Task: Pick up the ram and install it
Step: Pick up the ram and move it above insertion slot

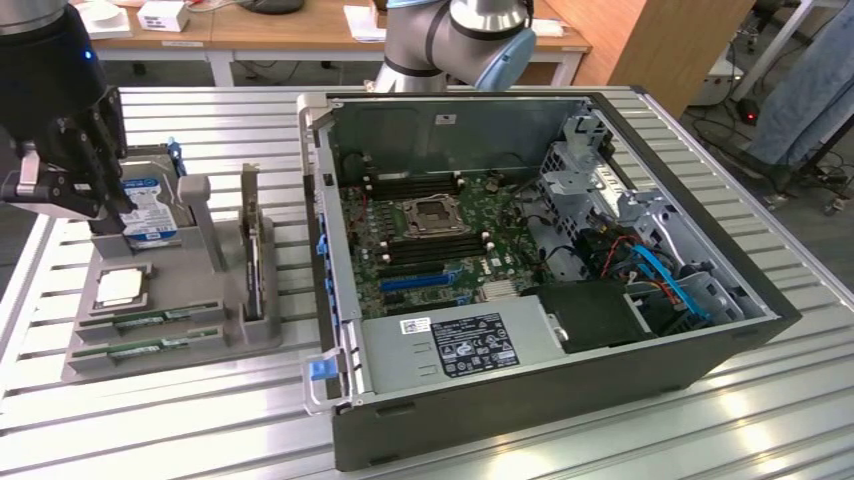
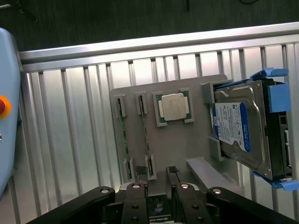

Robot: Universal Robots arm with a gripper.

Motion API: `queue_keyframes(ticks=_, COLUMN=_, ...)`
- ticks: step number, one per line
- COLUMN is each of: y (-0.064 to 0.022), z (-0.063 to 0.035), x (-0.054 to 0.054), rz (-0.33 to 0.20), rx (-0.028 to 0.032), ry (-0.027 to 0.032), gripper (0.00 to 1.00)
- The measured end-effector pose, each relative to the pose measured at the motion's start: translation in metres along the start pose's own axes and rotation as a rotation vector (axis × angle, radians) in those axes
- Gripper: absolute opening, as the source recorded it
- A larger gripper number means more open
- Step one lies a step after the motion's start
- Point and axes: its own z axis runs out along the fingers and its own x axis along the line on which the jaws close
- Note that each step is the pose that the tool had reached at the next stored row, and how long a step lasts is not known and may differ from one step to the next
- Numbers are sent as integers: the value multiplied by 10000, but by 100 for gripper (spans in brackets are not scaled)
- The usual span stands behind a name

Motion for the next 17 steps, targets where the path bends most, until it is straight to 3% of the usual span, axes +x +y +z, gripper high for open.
queue_keyframes(ticks=5, y=-2, z=2, x=14, rz=-1, rx=3, ry=-3, gripper=29)
queue_keyframes(ticks=17, y=-14, z=-2, x=169, rz=0, rx=-3, ry=-35, gripper=29)
